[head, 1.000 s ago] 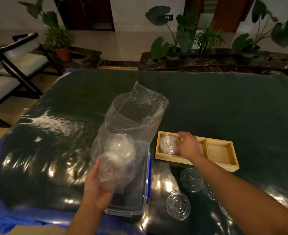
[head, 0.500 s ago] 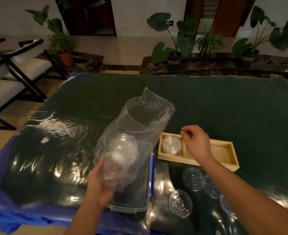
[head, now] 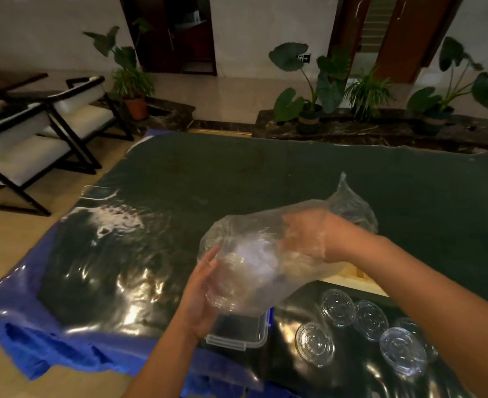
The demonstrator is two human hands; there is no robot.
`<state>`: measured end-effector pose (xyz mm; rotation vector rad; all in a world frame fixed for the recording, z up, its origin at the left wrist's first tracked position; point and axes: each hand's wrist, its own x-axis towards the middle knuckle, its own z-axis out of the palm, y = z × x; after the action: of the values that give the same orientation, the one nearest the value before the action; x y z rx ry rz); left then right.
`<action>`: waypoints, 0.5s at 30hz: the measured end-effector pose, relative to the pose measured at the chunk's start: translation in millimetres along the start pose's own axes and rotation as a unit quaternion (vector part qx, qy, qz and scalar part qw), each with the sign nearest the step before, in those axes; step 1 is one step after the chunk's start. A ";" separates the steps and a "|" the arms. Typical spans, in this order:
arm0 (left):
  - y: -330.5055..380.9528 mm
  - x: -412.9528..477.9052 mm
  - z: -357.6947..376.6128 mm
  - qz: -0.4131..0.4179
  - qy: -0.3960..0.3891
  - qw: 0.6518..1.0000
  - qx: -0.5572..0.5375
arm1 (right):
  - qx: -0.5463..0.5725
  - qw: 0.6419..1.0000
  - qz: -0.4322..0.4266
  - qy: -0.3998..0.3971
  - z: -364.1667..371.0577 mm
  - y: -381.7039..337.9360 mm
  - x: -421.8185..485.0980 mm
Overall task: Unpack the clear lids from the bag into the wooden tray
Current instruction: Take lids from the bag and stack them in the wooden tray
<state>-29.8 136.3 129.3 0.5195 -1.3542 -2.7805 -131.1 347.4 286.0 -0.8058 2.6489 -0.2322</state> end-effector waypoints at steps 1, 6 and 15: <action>-0.5 -2.8 1.6 0.005 -0.001 1.000 0.005 | -0.008 1.000 0.003 -0.021 4.0 -6.3 1.6; -2.9 -16.1 3.1 0.005 0.019 0.999 0.035 | 0.099 0.991 0.001 -0.089 26.4 -16.5 6.4; -7.0 -30.4 2.1 0.023 0.020 0.999 0.045 | 0.139 0.990 -0.027 -0.001 55.1 -26.4 -6.7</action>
<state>-0.8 146.8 134.0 0.5365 -1.4686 -2.6697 -91.3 326.6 243.9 -0.7843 2.5169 -0.5987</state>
